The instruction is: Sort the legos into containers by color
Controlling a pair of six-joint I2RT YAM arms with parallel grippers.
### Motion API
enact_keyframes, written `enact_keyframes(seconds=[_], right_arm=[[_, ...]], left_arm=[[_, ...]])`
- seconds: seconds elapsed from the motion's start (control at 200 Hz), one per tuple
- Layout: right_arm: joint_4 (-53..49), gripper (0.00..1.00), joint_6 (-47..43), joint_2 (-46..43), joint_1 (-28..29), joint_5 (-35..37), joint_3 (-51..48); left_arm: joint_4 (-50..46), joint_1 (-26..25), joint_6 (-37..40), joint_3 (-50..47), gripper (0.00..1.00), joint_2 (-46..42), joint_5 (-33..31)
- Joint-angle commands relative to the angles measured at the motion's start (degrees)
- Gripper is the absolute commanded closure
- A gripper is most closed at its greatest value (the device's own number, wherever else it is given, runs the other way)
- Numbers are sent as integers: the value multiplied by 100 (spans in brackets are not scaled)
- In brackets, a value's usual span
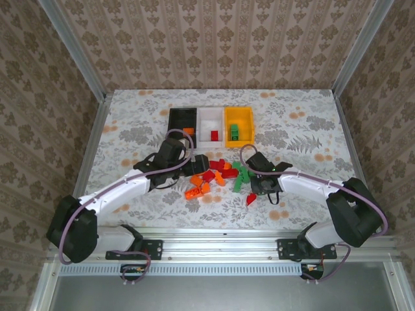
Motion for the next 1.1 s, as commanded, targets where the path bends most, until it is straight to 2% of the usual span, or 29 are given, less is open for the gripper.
enact_keyframes(seconds=[0.0, 0.15, 0.3, 0.435, 0.695, 0.8, 0.955, 1.01, 1.06, 1.095], right_arm=[[-77, 72, 92, -42, 8, 252, 165], [-188, 74, 2, -497, 12, 441, 395], [-367, 74, -391, -512, -64, 559, 1323], [-253, 73, -879, 476, -286, 536, 2428], [-367, 72, -1385, 2873, -640, 462, 4867], [-484, 71, -1464, 3460, -750, 281, 5542], [-936, 70, -1513, 4120, -799, 391, 6392], [-1013, 65, -1539, 4275, -831, 342, 6547], [-960, 55, -1566, 4324, -847, 411, 6556], [-939, 51, -1576, 4341, -870, 424, 6584]], left_arm=[[86, -49, -33, 163, 2, 53, 30], [-13, -43, 43, 213, 2, 64, -46], [-56, -18, -4, 140, 2, -29, -249], [-298, 77, -396, -55, 1, -66, -628], [-489, 279, -691, -452, 1, -196, -345], [-612, 306, -669, -573, 1, -464, -367], [-762, 401, -616, -735, 1, -806, -414], [-753, 441, -612, -783, 1, -892, -416], [-751, 468, -603, -804, 1, -939, -405], [-748, 479, -598, -817, 1, -957, -396]])
